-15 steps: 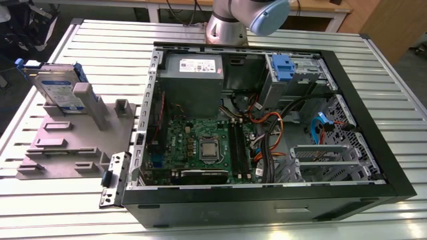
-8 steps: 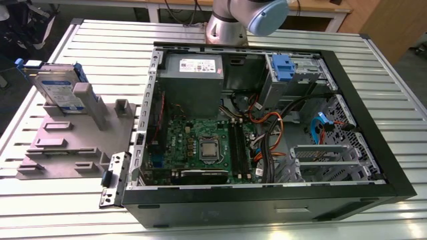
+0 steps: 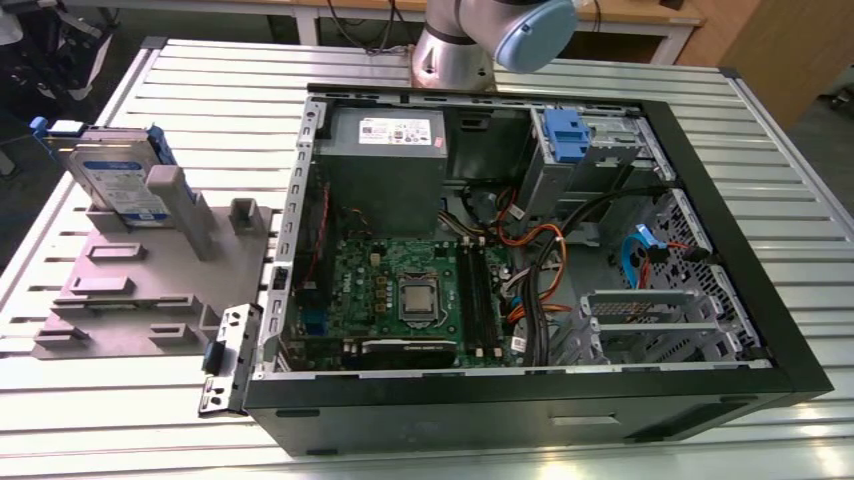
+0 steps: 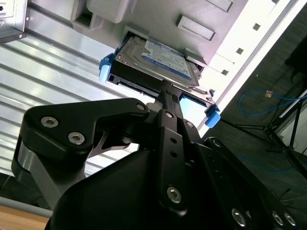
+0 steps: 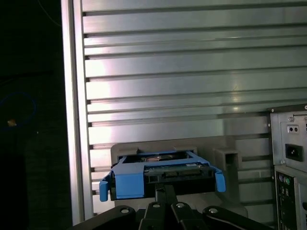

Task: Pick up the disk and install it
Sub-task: 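Pick up the disk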

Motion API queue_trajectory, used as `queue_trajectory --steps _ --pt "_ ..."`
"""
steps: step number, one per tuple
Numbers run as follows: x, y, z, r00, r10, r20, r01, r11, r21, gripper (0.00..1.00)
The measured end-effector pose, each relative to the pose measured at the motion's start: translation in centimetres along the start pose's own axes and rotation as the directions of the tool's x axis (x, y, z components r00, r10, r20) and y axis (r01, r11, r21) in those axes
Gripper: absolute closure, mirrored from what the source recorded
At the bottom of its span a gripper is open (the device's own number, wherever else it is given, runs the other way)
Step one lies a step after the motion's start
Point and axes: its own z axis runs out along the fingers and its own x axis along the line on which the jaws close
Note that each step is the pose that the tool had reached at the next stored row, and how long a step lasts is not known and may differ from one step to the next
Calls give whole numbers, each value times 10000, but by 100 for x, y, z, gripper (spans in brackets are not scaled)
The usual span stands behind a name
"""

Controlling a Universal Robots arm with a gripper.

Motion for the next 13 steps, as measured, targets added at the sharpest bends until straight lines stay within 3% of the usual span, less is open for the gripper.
queue_trajectory --steps 13 --pt "0 0 -11 10000 0 1 0 10000 -1 89"
